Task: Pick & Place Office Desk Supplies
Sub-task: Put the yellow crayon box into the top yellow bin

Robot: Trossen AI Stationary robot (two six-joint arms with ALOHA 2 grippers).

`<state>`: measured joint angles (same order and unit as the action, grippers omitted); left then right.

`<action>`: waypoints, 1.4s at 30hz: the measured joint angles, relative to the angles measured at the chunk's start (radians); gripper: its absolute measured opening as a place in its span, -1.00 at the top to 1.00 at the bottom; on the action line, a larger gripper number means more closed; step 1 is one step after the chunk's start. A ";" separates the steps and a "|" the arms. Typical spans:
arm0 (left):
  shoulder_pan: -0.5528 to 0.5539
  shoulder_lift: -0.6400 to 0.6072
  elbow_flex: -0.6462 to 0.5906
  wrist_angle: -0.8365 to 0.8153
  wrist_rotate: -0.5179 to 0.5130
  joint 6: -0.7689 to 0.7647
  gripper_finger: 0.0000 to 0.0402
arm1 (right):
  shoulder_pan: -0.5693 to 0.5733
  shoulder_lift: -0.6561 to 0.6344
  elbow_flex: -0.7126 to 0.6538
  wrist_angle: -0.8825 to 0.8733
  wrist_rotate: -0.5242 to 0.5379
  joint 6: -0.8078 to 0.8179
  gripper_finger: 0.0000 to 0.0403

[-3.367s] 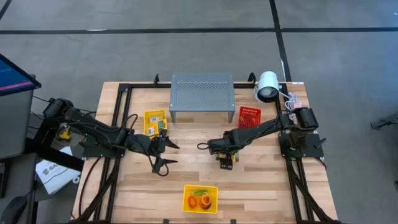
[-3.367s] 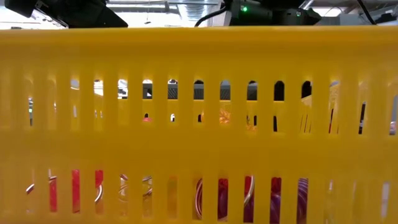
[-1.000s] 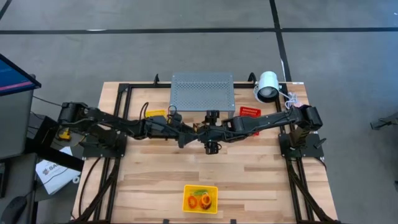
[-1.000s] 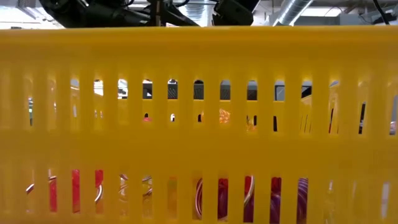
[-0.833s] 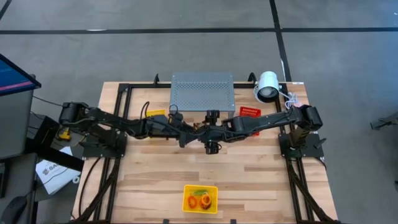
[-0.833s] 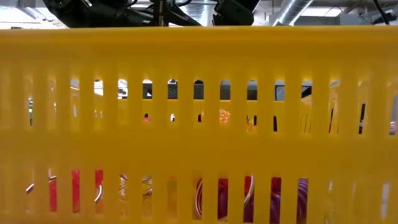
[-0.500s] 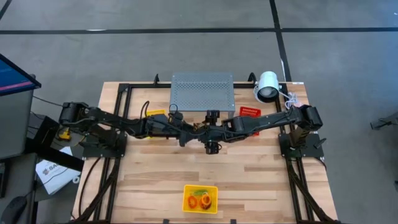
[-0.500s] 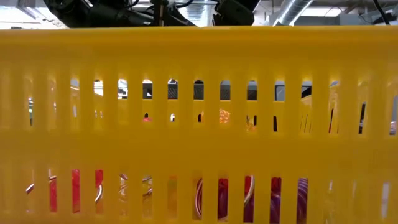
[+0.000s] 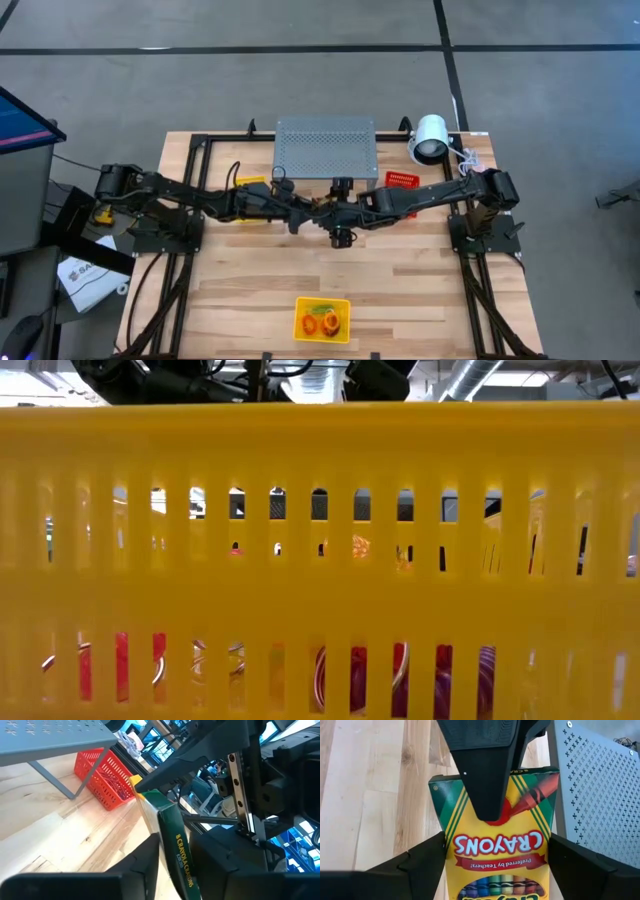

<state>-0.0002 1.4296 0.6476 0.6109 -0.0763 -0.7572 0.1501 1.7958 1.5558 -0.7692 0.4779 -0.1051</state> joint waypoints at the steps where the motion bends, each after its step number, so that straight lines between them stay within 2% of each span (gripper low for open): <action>1: 0.002 0.000 0.000 0.000 0.002 -0.001 0.53 | 0.000 0.000 0.000 0.000 0.001 0.000 -0.55; 12: 0.014 -0.002 0.000 -0.004 0.005 0.013 0.65 | 0.000 0.000 0.000 0.007 0.003 0.000 -0.57; 25: 0.014 -0.005 0.006 0.014 0.005 0.029 0.68 | 0.000 0.002 -0.001 0.021 -0.019 -0.023 -0.73; 35: 0.014 -0.006 0.005 0.000 0.023 0.078 0.83 | 0.008 0.003 -0.002 0.014 -0.016 -0.037 -0.96; 42: 0.021 -0.005 0.003 -0.003 0.023 0.114 0.79 | 0.015 0.003 -0.002 -0.001 -0.011 -0.038 -0.96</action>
<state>0.0208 1.4250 0.6510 0.6083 -0.0532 -0.6433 0.1648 1.7985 1.5539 -0.7702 0.4667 -0.1432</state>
